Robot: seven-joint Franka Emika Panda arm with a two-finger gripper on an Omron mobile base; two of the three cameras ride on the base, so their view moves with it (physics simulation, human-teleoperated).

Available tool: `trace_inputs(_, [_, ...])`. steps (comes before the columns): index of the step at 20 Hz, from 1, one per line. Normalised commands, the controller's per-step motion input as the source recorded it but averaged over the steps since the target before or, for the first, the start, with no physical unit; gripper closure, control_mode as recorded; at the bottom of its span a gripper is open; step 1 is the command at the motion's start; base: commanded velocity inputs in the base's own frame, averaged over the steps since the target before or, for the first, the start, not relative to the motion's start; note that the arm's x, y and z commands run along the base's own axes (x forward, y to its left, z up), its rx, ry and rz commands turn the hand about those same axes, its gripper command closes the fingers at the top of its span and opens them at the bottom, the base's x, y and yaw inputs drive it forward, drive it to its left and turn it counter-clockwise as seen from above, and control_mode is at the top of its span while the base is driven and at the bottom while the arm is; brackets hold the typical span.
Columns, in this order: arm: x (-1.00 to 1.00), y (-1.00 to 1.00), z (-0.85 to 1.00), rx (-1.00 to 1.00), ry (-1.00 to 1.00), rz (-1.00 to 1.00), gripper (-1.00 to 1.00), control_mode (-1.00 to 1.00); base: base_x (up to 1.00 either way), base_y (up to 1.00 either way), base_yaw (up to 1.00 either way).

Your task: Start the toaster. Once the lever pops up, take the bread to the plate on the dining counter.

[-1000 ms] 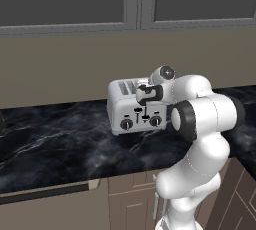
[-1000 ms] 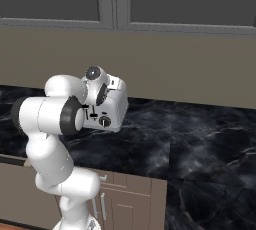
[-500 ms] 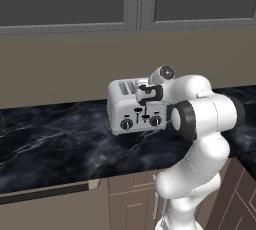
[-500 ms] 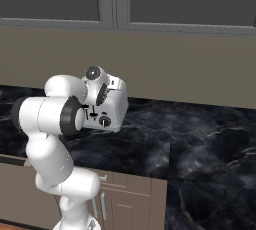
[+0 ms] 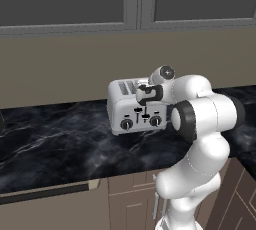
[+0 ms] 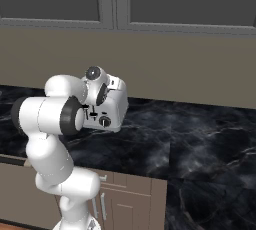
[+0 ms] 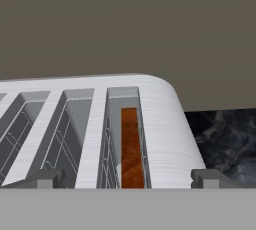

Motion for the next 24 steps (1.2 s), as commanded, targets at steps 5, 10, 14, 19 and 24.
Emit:
trace_inputs(5, [0.00,0.00,0.00,0.00,0.00,0.00,-1.00,-1.00,0.00,0.00,0.00])
trace_inputs(10, [0.00,0.00,0.00,0.00,0.00,0.00,-1.00,-1.00,0.00,0.00,0.00])
trace_inputs(14, [0.00,0.00,0.00,0.00,0.00,0.00,-1.00,-1.00,0.00,0.00,0.00])
trace_inputs(19, [0.00,0.00,0.00,0.00,0.00,0.00,-1.00,-1.00,0.00,0.00,0.00])
trace_inputs(24, [0.00,0.00,0.00,0.00,0.00,0.00,-1.00,-1.00,0.00,0.00,0.00])
